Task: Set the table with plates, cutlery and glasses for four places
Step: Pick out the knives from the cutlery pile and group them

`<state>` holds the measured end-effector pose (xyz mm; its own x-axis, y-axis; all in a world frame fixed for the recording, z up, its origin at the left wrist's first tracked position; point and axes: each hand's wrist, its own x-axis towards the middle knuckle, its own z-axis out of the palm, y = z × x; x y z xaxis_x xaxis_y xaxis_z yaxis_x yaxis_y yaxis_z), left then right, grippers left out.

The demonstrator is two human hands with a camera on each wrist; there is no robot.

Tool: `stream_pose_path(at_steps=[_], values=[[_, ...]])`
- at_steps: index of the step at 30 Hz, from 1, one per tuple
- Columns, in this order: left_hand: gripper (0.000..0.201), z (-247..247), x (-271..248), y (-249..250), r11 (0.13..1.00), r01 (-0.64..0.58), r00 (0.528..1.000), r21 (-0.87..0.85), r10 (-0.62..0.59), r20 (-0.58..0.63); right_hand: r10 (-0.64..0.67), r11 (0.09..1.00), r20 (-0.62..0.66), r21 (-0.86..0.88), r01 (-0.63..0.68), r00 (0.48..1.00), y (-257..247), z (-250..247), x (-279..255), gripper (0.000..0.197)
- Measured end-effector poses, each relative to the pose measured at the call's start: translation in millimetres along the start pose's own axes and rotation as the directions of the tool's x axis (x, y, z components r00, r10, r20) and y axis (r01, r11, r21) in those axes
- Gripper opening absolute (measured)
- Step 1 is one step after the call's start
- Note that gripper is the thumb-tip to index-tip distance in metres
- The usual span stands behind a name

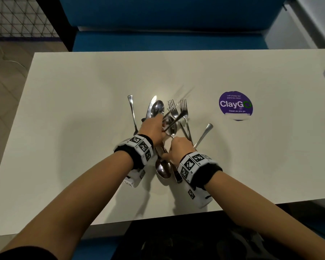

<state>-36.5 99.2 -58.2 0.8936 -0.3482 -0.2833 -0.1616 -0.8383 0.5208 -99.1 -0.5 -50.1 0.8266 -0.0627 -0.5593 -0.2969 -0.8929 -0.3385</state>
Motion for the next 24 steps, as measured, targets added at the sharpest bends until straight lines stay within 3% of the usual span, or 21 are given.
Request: stream_pose_path(at_steps=[5, 10, 18, 22, 24], values=[[0.023, -10.5, 5.8, -12.3, 0.964, 0.163, 0.968, -0.208, -0.197, -0.152, 0.036, 0.999, 0.003, -0.008, -0.036, 0.999, 0.8, 1.0, 2.1, 0.030], [0.021, -13.7, 8.0, -24.7, 0.929, 0.279, 0.936, -0.243, -0.320, -0.147, 0.065, 0.995, -0.003, 0.074, -0.065, 0.998, 9.9, -3.6, 7.0, 0.023], [0.019, -12.2, 5.2, -16.8, 0.917, 0.236, 0.942, -0.322, -0.298, -0.157, 0.065, 0.887, -0.190, 0.461, 0.030, 0.980, 17.6, -17.4, 17.3, 0.022], [0.019, -20.0, -1.1, -14.8, 0.827, 0.185, 0.949, -0.531, -0.291, -0.122, 0.047, 0.844, -0.355, 0.514, 0.153, 0.934, 4.0, -35.3, 28.1, 0.017], [0.018, -25.0, -4.4, -16.1, 0.750, 0.163, 0.955, -0.641, -0.284, -0.089, 0.027, 0.796, -0.378, 0.568, 0.208, 0.926, -7.4, -43.9, 32.7, 0.014]])
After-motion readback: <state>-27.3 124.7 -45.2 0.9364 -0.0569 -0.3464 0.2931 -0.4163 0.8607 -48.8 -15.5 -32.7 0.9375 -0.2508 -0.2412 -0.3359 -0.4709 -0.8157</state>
